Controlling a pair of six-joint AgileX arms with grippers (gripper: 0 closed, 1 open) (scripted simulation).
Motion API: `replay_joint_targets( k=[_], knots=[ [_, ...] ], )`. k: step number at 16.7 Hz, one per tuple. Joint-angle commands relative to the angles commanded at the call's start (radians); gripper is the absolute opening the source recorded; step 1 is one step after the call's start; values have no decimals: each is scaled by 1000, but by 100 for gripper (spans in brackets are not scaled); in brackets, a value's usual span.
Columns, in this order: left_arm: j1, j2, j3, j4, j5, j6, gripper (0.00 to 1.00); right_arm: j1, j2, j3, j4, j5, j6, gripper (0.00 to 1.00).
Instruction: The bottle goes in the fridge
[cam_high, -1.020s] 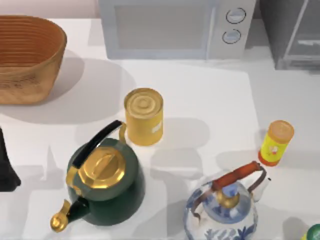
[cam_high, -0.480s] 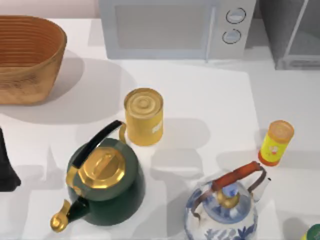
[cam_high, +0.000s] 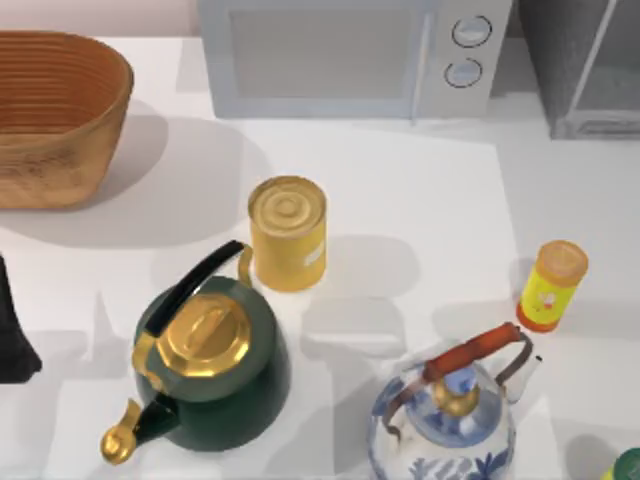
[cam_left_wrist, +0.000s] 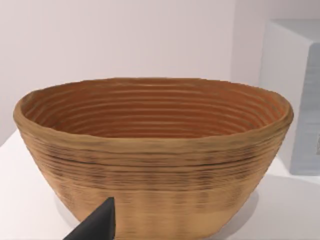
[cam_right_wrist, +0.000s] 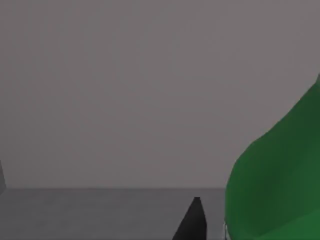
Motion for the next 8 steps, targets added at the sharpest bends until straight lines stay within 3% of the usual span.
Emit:
replay_joint_targets(
  k=[8],
  knots=[
    [0,0,0,0,0,0,100,0,0,0,0,0,0,83]
  ],
)
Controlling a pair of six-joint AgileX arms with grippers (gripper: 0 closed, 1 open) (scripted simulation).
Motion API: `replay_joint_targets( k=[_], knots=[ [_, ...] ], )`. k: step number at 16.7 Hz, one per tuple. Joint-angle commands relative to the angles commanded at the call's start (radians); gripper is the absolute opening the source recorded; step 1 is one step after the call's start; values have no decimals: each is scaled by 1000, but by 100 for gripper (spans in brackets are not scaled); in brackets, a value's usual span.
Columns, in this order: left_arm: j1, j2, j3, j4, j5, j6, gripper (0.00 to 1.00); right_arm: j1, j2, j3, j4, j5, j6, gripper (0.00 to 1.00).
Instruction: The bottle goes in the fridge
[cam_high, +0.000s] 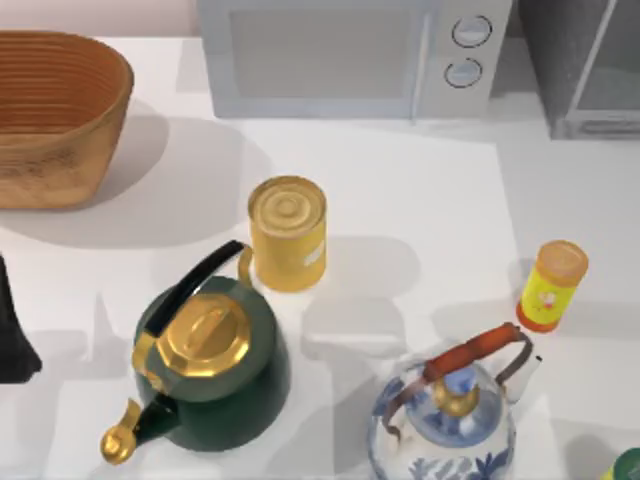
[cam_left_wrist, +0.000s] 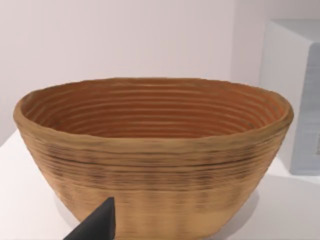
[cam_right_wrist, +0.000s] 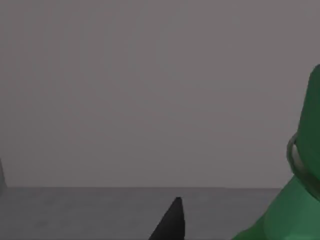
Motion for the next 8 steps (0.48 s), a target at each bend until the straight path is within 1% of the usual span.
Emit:
replay_joint_targets(
  k=[2,3,8],
  knots=[
    [0,0,0,0,0,0,100,0,0,0,0,0,0,98],
    [0,0,0,0,0,0,100,0,0,0,0,0,0,100],
    [0,0,0,0,0,0,100,0,0,0,0,0,0,100]
  ],
)
